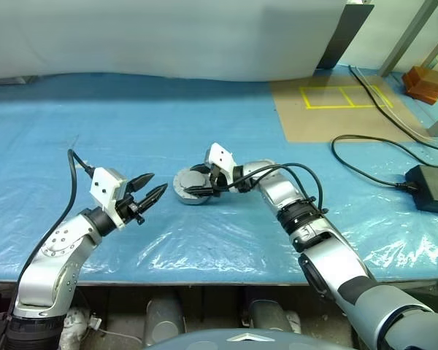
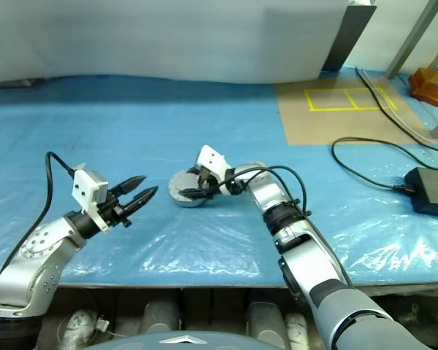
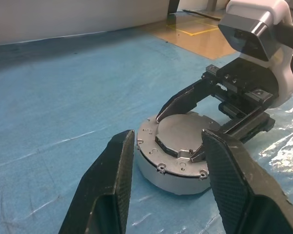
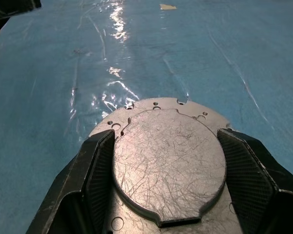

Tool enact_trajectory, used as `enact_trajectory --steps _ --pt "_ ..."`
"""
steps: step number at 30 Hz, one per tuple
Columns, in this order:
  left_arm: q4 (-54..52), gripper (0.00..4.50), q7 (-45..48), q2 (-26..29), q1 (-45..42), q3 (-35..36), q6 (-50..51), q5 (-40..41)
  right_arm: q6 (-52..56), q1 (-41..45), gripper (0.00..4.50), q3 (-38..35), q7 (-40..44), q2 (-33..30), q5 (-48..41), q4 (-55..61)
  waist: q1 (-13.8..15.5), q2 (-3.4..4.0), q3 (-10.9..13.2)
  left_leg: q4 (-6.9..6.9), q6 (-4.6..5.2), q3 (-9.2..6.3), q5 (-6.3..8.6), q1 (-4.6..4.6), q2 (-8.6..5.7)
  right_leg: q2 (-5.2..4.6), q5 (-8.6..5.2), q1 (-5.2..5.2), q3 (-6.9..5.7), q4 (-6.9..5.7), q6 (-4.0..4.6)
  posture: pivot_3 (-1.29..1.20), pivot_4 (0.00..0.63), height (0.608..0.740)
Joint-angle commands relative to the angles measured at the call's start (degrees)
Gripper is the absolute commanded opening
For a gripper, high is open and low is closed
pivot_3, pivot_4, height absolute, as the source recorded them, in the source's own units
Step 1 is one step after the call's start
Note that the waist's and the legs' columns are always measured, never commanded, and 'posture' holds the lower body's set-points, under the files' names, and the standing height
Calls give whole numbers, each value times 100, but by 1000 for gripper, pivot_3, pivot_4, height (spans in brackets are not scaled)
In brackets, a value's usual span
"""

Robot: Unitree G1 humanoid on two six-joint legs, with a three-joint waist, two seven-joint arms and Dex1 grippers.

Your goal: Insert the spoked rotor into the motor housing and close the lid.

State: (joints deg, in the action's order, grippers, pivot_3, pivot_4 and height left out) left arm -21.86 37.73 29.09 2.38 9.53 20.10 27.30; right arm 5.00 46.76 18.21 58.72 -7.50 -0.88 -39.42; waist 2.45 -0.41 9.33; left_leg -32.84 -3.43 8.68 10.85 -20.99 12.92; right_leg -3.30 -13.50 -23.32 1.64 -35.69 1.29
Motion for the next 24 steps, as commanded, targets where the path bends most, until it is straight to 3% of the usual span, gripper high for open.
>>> enact_trajectory --steps 1,12,24 --pt "121 2326 13 150 -201 -67 -68 -223 13 -162 2966 164 -180 -41 319 -450 -4 1 -1 1 0 0 0 1 0 0 0 0 0 0 0 0 150 740" --pt "933 2326 241 65 -897 -1189 -219 -1009 -151 -280 2966 232 -369 -136 441 -560 4 29 -29 12 22 0 13 24 -4 -5 2 13 1 -3 3 0 150 740" --pt "1753 2326 59 -240 -1367 -1327 -273 -1351 -25 -365 2966 131 -387 -264 382 -346 36 34 -32 15 13 1 7 8 -12 -15 2 11 -1 15 4 0 150 740"
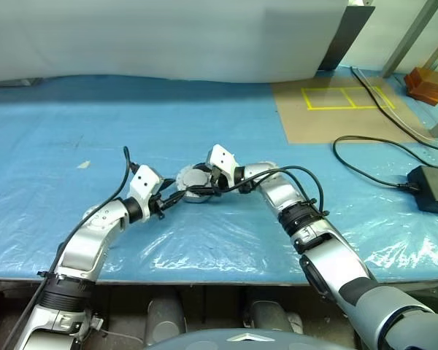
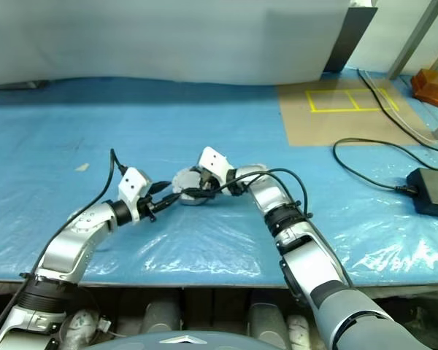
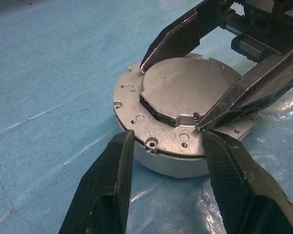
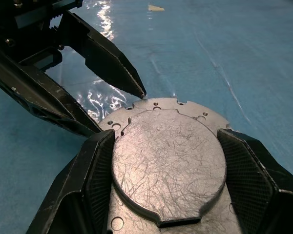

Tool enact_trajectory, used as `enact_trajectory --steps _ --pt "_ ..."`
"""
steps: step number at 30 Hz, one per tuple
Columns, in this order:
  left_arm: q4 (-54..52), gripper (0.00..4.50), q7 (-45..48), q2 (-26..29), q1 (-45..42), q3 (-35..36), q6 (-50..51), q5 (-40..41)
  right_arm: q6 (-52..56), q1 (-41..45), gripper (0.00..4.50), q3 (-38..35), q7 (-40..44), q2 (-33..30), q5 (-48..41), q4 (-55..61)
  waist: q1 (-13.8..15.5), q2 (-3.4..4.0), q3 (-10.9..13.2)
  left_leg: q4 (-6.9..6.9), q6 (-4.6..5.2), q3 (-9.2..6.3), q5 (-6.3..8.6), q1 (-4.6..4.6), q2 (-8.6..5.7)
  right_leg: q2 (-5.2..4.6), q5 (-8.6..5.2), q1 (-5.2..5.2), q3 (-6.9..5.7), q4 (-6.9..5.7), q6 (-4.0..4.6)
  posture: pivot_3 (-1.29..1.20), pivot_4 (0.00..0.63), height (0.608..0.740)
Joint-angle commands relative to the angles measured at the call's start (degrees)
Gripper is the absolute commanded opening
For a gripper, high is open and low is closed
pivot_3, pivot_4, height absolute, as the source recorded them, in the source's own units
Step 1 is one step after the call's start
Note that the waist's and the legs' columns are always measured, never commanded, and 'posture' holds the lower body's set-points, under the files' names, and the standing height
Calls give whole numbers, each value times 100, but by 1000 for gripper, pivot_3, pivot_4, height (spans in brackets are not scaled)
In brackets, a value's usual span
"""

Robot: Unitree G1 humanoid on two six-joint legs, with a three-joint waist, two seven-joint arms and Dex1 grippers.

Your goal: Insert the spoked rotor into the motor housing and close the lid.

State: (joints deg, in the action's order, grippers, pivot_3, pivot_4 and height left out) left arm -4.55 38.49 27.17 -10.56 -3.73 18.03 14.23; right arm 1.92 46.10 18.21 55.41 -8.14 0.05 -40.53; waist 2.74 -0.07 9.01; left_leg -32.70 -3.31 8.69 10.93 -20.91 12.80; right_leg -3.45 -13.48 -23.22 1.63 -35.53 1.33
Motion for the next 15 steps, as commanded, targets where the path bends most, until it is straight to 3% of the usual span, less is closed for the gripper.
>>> enact_trajectory --steps 1,2,5,10,15 --pt "53 2326 -28 -74 -78 -6 -112 -72 296 -326 2966 136 -45 -216 286 -197 19 0 0 1 0 0 0 0 0 0 0 0 -1 1 0 0 150 740" --pt "111 2326 -73 -100 -102 11 -132 -103 308 -355 2966 146 -37 -237 290 -157 31 0 0 3 4 0 2 -1 0 0 0 0 -1 4 0 0 150 740" --pt "195 1729 79 -134 -137 109 -302 15 357 -406 2966 135 -67 -272 280 -86 67 1 -1 6 10 1 6 -1 -2 -4 0 1 -1 8 -1 0 150 740" --pt "-8 78 491 -192 -60 289 -150 571 486 -447 2966 77 -34 -278 185 25 75 0 -2 28 9 5 5 -1 -2 -1 0 -5 0 20 -1 0 150 740" --pt "166 78 538 -147 -39 195 -232 401 724 -495 2966 -11 9 -267 50 228 75 1 -2 53 -11 6 -7 -9 4 10 -1 -10 -3 55 -1 0 150 740"
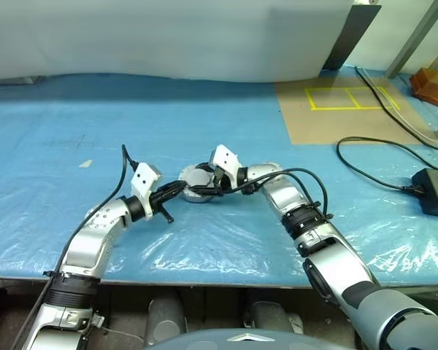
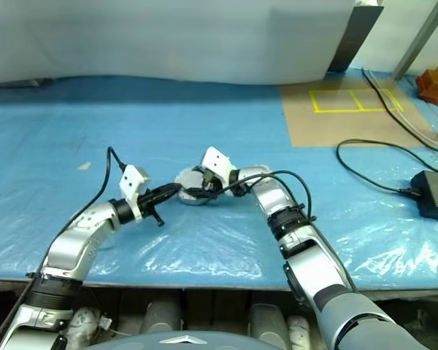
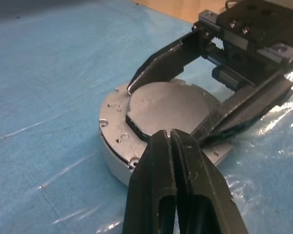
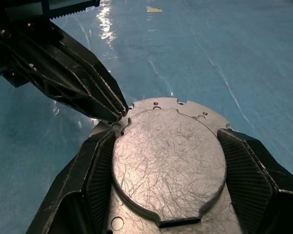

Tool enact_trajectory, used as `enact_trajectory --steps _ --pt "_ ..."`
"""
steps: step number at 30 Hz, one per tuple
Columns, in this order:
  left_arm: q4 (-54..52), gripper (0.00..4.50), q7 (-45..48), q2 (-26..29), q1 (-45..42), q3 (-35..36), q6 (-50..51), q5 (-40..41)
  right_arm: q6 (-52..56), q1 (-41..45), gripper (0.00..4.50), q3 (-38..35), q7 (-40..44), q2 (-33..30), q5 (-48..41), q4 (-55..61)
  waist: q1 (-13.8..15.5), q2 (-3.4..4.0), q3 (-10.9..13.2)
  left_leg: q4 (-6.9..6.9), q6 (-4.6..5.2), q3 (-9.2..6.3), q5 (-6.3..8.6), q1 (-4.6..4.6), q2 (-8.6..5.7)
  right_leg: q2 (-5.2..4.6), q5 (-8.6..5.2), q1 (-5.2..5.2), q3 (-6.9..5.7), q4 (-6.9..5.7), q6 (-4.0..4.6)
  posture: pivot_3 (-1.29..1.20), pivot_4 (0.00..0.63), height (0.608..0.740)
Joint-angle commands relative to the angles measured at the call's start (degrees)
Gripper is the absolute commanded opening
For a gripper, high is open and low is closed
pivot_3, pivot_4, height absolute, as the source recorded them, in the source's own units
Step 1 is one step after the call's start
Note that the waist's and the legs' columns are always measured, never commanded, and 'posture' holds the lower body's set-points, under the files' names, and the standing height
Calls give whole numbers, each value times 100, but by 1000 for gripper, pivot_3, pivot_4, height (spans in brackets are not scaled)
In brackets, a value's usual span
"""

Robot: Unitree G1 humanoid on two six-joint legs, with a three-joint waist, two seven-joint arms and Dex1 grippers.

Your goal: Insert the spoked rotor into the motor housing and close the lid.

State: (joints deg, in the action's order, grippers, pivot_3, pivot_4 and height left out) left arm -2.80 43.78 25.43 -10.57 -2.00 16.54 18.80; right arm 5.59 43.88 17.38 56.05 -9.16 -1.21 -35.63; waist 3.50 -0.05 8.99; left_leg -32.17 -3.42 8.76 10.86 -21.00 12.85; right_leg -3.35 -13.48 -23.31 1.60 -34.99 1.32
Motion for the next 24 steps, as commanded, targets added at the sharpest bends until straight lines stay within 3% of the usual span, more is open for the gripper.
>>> enact_trajectory --steps 1,12,18,22,24 --pt "96 78 -49 29 -69 -2 -99 -147 355 -282 2966 79 -61 -175 192 -241 -7 -1 -1 0 -1 0 -1 -3 0 0 0 1 -1 8 -1 0 150 740" --pt "385 78 -13 2 25 -275 -356 -532 432 -279 2966 -15 -102 -187 101 -68 26 -1 -1 1 -1 2 -1 -1 -3 -3 0 8 0 20 -3 0 150 740" --pt "525 78 33 35 47 -450 -651 -787 639 -428 2966 103 291 -249 -20 536 65 1 -2 3 -1 2 -1 -3 -5 -8 -4 10 -1 24 -10 0 150 740" --pt "577 42 -9 2 42 -471 -706 -857 892 -486 4275 66 450 -222 -214 945 61 1 -2 7 -2 6 -1 -5 -9 -11 -12 11 -1 27 -23 0 150 740" --pt "552 42 -9 -1 44 -456 -726 -858 1148 -430 4483 -11 531 -244 -338 1058 56 4 -3 10 -3 5 -1 -3 -7 -10 -12 10 -3 25 -23 0 150 740"
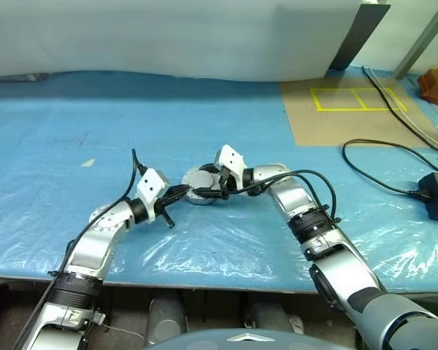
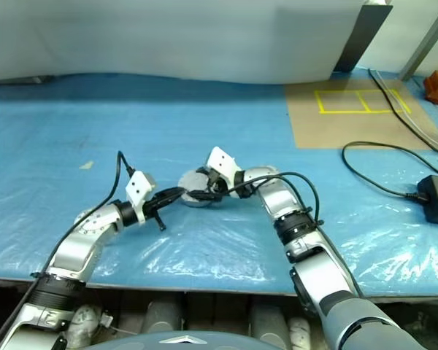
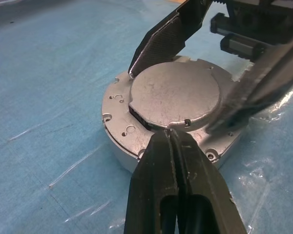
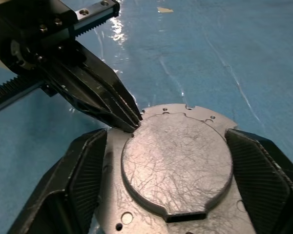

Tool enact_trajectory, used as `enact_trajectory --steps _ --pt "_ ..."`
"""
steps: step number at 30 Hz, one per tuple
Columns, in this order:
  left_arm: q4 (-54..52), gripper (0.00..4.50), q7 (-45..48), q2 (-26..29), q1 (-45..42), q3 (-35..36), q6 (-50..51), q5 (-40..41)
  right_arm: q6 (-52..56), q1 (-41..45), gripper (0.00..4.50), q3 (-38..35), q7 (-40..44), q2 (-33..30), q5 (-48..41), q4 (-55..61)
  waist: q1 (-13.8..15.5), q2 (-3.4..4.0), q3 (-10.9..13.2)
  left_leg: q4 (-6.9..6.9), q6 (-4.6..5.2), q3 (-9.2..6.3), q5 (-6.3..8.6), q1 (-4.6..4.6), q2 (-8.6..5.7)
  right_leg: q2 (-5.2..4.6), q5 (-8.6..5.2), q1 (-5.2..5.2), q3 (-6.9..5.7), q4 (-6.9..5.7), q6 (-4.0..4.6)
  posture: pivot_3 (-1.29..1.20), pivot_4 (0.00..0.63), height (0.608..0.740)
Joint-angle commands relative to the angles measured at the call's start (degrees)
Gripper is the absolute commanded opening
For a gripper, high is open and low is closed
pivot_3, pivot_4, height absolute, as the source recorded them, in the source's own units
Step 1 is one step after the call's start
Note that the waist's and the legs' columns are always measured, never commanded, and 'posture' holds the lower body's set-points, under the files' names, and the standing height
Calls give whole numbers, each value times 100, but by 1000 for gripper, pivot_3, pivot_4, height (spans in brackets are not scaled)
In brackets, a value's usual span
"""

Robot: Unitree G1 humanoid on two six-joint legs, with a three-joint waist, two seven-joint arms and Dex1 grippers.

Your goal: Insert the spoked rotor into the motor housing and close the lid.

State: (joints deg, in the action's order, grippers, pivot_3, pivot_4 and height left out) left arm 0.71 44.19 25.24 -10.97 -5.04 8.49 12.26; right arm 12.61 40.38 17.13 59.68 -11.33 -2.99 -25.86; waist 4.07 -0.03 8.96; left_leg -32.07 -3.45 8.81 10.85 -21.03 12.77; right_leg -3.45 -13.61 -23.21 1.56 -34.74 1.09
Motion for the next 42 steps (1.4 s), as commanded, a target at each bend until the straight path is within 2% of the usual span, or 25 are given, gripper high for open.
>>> enact_trajectory --steps 1,7,14,18,20,22,26,42 --pt "175 42 -65 3 77 -122 112 -173 498 -58 4483 -49 174 -35 -228 157 0 1 0 0 0 0 0 1 0 0 0 0 0 -1 0 0 150 740" --pt "217 42 -12 27 14 -113 118 -166 563 64 4483 -473 21 -60 -581 569 0 3 3 0 0 0 0 -5 0 0 0 -6 1 -1 0 0 150 740" --pt "332 42 -17 -13 -60 -125 100 -196 1347 232 4483 -1218 -320 -187 -1133 462 0 3 3 -1 0 1 0 -9 -1 0 0 -9 1 -1 0 0 150 740" --pt "302 42 -20 -30 -36 -138 100 -195 2469 331 4483 -1541 -528 -346 -1377 -162 -1 3 3 -1 -1 1 0 -6 -1 0 0 -8 2 -3 0 0 150 740" --pt "302 42 -22 -25 -22 -136 86 -207 3266 370 4483 -1650 -323 -445 -1656 -415 5 3 4 -1 -1 1 -1 -8 -2 -1 0 -7 1 -2 1 0 150 740" --pt "299 42 -33 -5 -14 -129 96 -227 3772 220 4483 -1496 -1 -563 -1824 -273 7 9 7 -2 -1 1 -1 -9 -2 -1 0 -6 1 -1 1 0 150 740" --pt "247 42 -25 19 12 -93 134 -199 4290 155 4483 -1494 -35 -441 -2021 -257 -3 12 7 -2 -1 1 -1 -4 4 5 1 -7 0 -5 1 0 150 740" --pt "262 42 -116 47 69 -64 121 -259 3541 -103 4483 -1527 -247 194 -2187 65 -7 13 8 -1 -1 6 -1 -4 5 4 1 -10 1 -3 3 0 150 740"
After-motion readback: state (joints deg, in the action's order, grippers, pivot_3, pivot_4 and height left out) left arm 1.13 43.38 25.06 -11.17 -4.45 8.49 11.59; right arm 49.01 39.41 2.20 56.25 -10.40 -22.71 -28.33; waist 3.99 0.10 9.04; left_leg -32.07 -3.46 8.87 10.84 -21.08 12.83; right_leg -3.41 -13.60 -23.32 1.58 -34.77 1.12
